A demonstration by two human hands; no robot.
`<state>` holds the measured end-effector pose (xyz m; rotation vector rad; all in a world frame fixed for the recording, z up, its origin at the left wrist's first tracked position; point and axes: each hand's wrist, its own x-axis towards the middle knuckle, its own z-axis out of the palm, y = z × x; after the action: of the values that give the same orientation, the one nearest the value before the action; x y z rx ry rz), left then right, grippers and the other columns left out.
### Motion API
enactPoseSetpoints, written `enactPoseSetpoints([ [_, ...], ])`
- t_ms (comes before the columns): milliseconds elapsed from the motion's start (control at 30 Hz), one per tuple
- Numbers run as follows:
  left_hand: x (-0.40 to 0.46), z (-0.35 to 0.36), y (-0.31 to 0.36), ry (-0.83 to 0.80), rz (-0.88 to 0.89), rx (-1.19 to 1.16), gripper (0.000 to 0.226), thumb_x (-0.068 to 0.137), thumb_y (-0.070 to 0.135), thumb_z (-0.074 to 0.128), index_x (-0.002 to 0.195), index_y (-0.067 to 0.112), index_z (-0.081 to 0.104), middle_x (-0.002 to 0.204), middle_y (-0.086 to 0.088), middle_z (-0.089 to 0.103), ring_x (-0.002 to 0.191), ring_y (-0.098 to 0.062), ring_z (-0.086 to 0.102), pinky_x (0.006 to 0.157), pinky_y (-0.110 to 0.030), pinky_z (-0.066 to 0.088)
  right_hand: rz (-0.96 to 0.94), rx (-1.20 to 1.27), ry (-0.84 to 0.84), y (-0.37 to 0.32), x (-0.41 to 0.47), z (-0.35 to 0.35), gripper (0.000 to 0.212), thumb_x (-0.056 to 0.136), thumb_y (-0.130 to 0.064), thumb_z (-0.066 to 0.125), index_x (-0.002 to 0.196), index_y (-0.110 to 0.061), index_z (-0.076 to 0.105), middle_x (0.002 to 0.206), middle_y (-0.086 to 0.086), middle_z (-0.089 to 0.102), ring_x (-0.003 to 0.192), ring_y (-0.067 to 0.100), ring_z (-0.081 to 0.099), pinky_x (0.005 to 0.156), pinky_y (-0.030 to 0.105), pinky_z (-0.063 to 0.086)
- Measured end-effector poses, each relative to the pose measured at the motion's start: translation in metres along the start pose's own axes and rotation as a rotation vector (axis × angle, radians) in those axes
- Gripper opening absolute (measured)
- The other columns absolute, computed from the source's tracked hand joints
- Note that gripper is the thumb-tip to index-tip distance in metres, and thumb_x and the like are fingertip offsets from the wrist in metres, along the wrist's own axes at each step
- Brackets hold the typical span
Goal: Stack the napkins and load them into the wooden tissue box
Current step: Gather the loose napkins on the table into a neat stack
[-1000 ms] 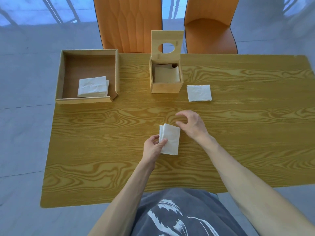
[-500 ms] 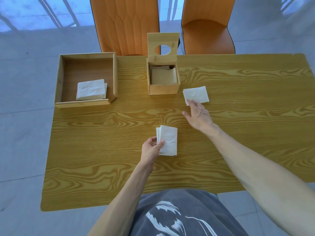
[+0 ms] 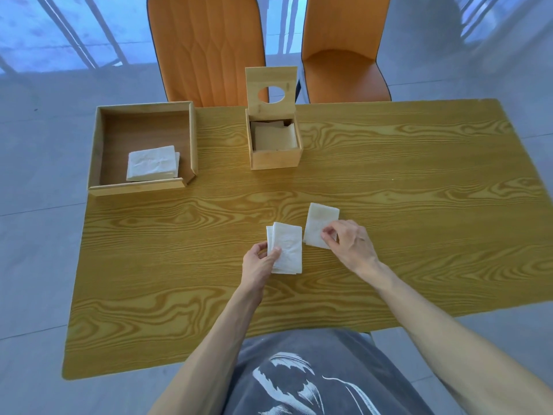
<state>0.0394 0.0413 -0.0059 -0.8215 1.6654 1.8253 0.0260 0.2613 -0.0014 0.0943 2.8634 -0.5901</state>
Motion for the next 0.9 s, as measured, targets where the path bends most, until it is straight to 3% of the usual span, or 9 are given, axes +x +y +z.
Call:
enactPoseSetpoints([
  [133,-0.001,-0.001,-0.003,-0.006,0.004,-0.013,0.043,0.091,0.016,0.069,0.131,0.007,0.055,0.115,-0.012,0.071,0.093,-0.019,0.069,0.069,-0.024,0.054,0.081,0.008,-0.076,0.000,0.004,-0.005,0.050,0.098,-0.029,0.054,0.143,-0.012,0.038,0.081,-0.004,0.071,0.086,0.025,0.067,0.089,0.045,0.051],
  [233,-0.002,-0.002,-0.005,-0.014,0.009,-0.011,0.042,0.091,0.014,0.068,0.131,0.010,0.055,0.113,-0.012,0.071,0.097,-0.023,0.070,0.074,-0.029,0.055,0.137,-0.082,-0.147,0.000,0.014,-0.006,0.052,0.100,-0.036,0.047,0.146,-0.015,0.035,0.076,-0.003,0.070,0.086,0.026,0.069,0.092,0.044,0.049],
  [367,-0.004,-0.005,-0.006,-0.018,0.024,0.017,0.043,0.091,0.014,0.068,0.132,0.009,0.056,0.115,-0.012,0.070,0.099,-0.024,0.069,0.077,-0.029,0.055,0.237,-0.103,-0.169,-0.007,0.024,-0.012,0.063,0.095,-0.041,0.057,0.146,-0.015,0.032,0.106,0.011,0.072,0.110,0.031,0.065,0.098,0.046,0.046],
  [467,-0.004,-0.005,-0.006,-0.018,0.029,0.019,0.042,0.091,0.014,0.067,0.131,0.009,0.056,0.115,-0.013,0.070,0.098,-0.024,0.069,0.078,-0.030,0.055,0.291,-0.152,-0.208,-0.013,0.027,-0.017,0.076,0.087,-0.045,0.068,0.148,-0.016,0.034,0.133,0.019,0.055,0.123,0.035,0.053,0.103,0.048,0.042],
  [567,-0.003,-0.005,-0.008,-0.020,0.030,0.017,0.042,0.091,0.015,0.068,0.131,0.009,0.056,0.113,-0.013,0.071,0.099,-0.026,0.069,0.078,-0.031,0.056,0.309,-0.184,-0.221,-0.015,0.027,-0.022,0.065,0.080,-0.046,0.074,0.133,-0.018,0.049,0.129,0.014,0.048,0.119,0.031,0.047,0.100,0.043,0.041],
  [667,-0.002,-0.006,-0.009,-0.019,0.022,0.019,0.043,0.091,0.017,0.069,0.132,0.009,0.056,0.113,-0.012,0.071,0.100,-0.026,0.070,0.077,-0.032,0.056,0.307,-0.132,-0.183,-0.015,0.023,-0.022,0.057,0.075,-0.038,0.079,0.122,-0.017,0.053,0.121,0.010,0.050,0.112,0.028,0.051,0.094,0.040,0.044],
  [800,-0.002,-0.006,-0.010,-0.021,0.021,0.007,0.044,0.091,0.018,0.068,0.132,0.010,0.056,0.114,-0.012,0.071,0.101,-0.026,0.069,0.077,-0.032,0.055,0.301,0.190,-0.146,-0.013,0.019,-0.026,0.040,0.079,-0.016,0.073,0.115,-0.015,0.057,0.102,0.004,0.064,0.092,0.024,0.064,0.077,0.036,0.052],
  [900,-0.002,-0.006,-0.009,-0.023,0.021,-0.002,0.043,0.092,0.018,0.067,0.133,0.010,0.055,0.115,-0.012,0.070,0.103,-0.027,0.068,0.077,-0.031,0.054,0.321,0.447,-0.161,-0.008,0.017,-0.031,0.036,0.084,-0.015,0.073,0.118,-0.014,0.063,0.103,0.006,0.070,0.095,0.025,0.068,0.079,0.037,0.056],
])
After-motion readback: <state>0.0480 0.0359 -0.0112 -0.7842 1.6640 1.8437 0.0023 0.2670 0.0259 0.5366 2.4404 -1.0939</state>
